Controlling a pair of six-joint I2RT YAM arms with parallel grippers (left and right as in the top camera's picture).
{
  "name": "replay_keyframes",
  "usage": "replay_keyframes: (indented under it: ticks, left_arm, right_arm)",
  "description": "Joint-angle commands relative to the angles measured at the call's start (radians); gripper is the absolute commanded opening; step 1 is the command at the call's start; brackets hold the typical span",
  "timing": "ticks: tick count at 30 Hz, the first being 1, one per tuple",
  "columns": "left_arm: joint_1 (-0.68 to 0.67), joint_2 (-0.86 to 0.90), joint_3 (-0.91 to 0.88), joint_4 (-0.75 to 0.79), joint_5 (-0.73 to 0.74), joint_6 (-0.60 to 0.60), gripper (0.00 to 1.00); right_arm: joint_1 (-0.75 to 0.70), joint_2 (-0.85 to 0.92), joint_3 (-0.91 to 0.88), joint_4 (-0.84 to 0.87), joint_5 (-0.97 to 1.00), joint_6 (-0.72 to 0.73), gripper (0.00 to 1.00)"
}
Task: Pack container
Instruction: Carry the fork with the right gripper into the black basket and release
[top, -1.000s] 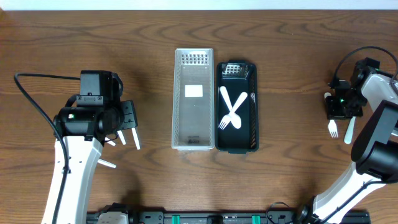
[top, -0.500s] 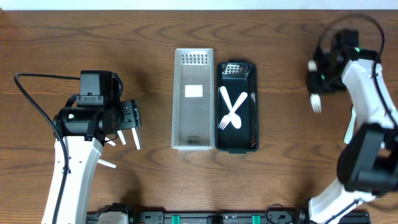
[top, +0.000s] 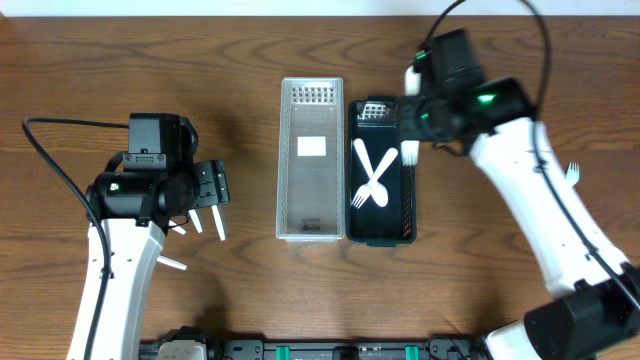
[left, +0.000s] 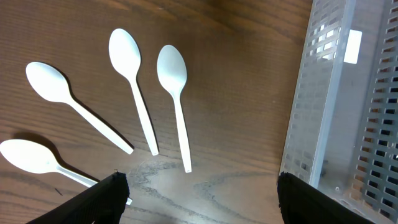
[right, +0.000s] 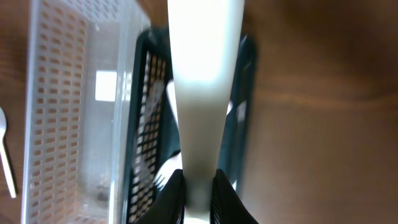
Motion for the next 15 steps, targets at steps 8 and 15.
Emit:
replay_keyframes:
  ticks: [8, 15]
  left_arm:
    - [-0.002, 0.001, 0.016, -0.002, -0.001, -0.002, 0.79]
    - [-0.002, 0.001, 0.016, -0.002, -0.001, -0.002, 0.79]
  right_arm:
    - [0.103, 0.252, -0.064, -0.005, 0.067, 0.195, 0.06]
    - [0.115, 0.275, -0.051, 0.018, 0.056, 0.159, 0.47]
